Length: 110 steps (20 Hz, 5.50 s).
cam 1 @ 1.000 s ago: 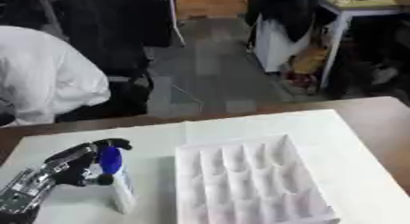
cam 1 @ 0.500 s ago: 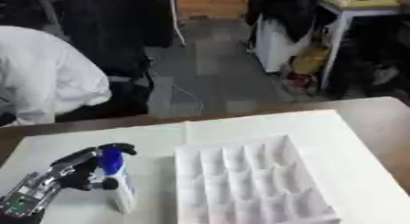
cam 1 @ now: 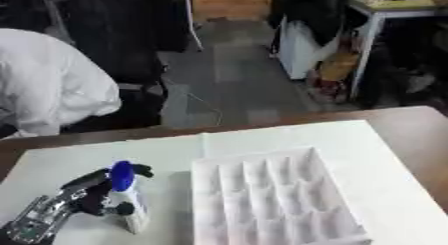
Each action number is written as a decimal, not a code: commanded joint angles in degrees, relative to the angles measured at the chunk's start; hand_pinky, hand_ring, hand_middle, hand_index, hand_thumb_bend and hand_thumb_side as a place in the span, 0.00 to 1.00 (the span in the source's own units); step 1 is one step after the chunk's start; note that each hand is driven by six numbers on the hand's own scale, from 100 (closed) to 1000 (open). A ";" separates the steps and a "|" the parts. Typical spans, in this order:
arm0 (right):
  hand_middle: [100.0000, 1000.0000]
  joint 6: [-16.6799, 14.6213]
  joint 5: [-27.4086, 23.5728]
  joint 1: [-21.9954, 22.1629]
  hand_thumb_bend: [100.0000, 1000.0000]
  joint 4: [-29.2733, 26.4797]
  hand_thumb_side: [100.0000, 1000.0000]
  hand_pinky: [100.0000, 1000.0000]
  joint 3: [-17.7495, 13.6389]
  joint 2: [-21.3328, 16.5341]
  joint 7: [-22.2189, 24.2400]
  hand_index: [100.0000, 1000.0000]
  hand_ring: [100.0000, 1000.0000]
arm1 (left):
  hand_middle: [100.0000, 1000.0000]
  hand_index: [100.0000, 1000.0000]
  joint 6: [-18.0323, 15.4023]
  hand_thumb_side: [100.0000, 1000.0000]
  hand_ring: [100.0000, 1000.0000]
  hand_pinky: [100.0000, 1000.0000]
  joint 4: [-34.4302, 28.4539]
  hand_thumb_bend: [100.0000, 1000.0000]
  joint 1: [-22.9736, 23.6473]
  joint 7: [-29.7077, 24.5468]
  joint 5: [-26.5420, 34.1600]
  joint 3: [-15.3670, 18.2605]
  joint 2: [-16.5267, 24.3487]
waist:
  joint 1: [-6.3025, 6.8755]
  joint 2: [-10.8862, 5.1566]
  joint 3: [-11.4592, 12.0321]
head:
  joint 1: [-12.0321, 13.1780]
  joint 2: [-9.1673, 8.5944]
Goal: Pick up objects on the table and place them in the box.
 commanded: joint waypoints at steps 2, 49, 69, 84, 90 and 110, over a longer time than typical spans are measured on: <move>0.14 -0.08 -0.46 -1.12 0.31 -0.88 0.76 0.20 -0.12 -0.79 0.29 0.42 0.33 | 0.84 0.94 -3.65 0.45 0.53 0.74 -0.23 1.00 -0.65 -3.83 -0.45 0.17 0.72 | -0.09 -1.00 -0.21 | 0.56 -0.86; 0.15 -0.39 -0.35 -1.01 0.29 -0.88 0.77 0.21 -0.45 -1.23 -0.02 0.42 0.32 | 0.00 0.25 7.55 0.80 0.00 0.00 -15.78 0.00 -4.07 26.59 7.67 -2.78 4.53 | 0.45 -1.99 0.39 | -0.06 -1.26; 0.16 -0.68 -1.09 -2.40 0.27 -0.88 0.78 0.21 0.03 -1.15 0.64 0.41 0.32 | 0.00 0.27 9.99 0.81 0.00 0.00 -30.54 0.00 -9.35 24.35 9.19 -13.26 3.34 | 1.24 -2.88 -0.77 | 1.43 -1.93; 0.16 -0.81 -1.83 -3.82 0.26 -0.88 0.79 0.21 0.11 -0.24 1.52 0.41 0.32 | 0.00 0.35 5.68 0.87 0.00 0.00 -25.00 0.00 -12.44 20.36 10.44 -15.15 -0.90 | 1.75 -2.74 -2.23 | 2.44 -1.34; 0.16 -0.85 -2.02 -4.05 0.25 -0.88 0.80 0.21 0.15 -0.25 1.77 0.41 0.32 | 0.79 0.90 6.41 1.00 0.47 0.72 -24.83 0.43 -12.53 13.17 12.11 -16.07 -1.26 | 1.91 -2.86 -2.36 | 2.46 -1.42; 0.16 -0.57 -1.62 -3.38 0.25 -0.88 0.80 0.21 -0.26 -0.70 1.48 0.41 0.32 | 0.91 0.96 6.26 1.00 0.57 0.81 -26.03 0.64 -10.36 8.29 17.22 -13.38 0.45 | 1.97 -3.18 -1.32 | 1.72 -1.76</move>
